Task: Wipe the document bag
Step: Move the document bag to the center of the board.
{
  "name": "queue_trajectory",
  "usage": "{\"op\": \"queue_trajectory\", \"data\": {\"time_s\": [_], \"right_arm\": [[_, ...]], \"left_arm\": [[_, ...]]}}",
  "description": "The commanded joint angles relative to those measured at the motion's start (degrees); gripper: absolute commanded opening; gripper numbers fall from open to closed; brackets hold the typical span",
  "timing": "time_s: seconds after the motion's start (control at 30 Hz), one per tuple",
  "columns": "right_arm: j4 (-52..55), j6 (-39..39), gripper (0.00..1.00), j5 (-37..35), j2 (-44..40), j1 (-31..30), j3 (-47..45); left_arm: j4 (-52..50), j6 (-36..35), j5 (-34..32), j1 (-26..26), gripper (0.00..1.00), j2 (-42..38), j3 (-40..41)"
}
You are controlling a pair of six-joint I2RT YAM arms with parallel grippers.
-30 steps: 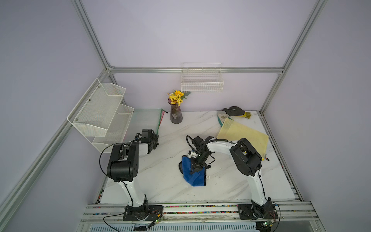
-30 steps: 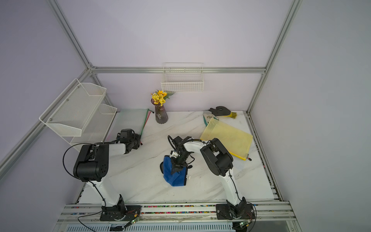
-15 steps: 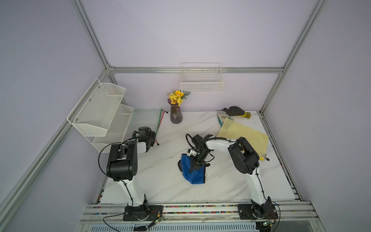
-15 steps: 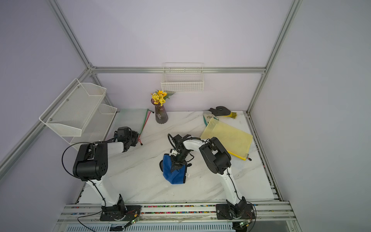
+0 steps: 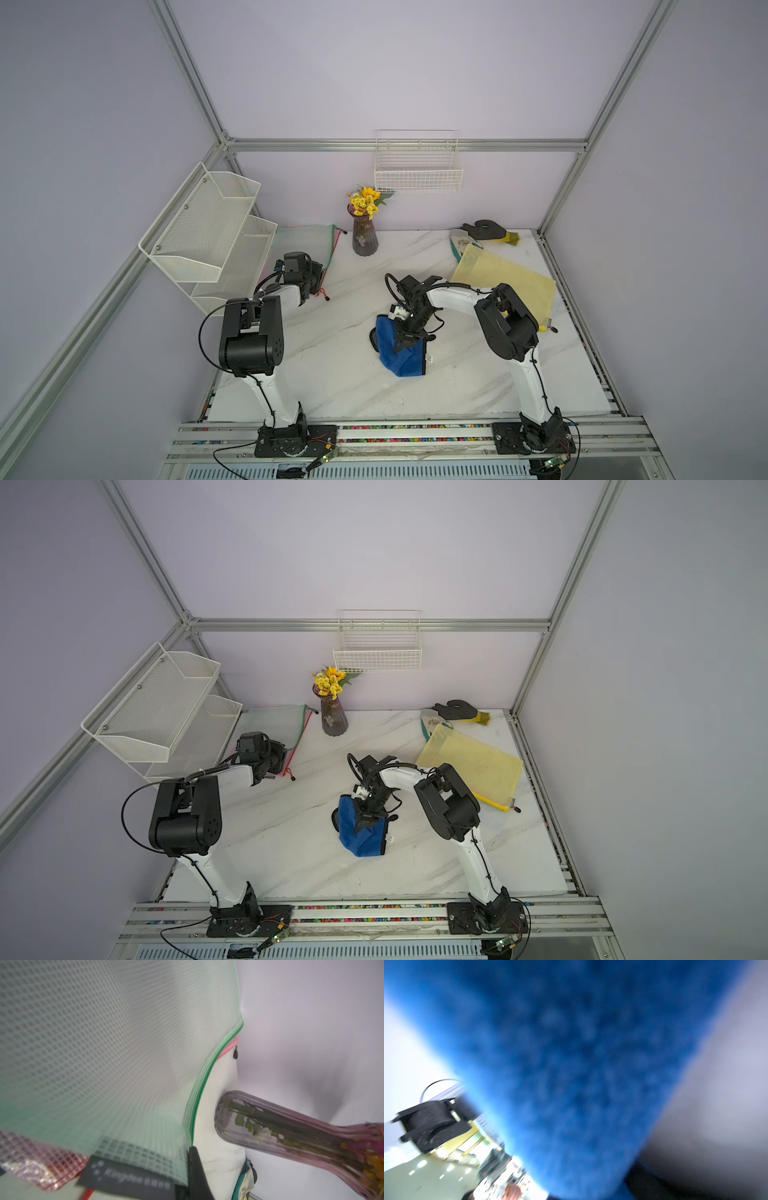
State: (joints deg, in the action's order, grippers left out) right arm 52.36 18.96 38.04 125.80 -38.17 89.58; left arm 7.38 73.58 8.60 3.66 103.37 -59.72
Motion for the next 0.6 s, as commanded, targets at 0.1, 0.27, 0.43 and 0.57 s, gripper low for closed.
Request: {"op": "queue_trajectory", "data": {"time_s": [0.1, 0.27, 0.43, 0.57], "right_arm": [[-1.12, 2.61, 0.0, -26.13, -9.26, 3.66, -0.8], [3.61, 0.38, 0.0, -27.43, -14.95, 4.09, 5.42], [6.82, -0.3, 0.0, -27.96, -18.39, 4.07, 11.81], [7.25, -0.41, 0.0, -24.82, -18.1, 3.28, 16.1]], "left_arm": [[-9.39, -6.97, 7.41, -6.2, 0.0, -14.0, 4.17], [-18.95, -10.36, 9.04, -13.29, 0.0, -26.15, 12.25], [-26.28, -12.42, 10.77, -18.39, 0.0, -38.2, 23.08], [-33.8, -16.68, 11.07, -22.97, 0.0, -43.39, 26.84]]}}
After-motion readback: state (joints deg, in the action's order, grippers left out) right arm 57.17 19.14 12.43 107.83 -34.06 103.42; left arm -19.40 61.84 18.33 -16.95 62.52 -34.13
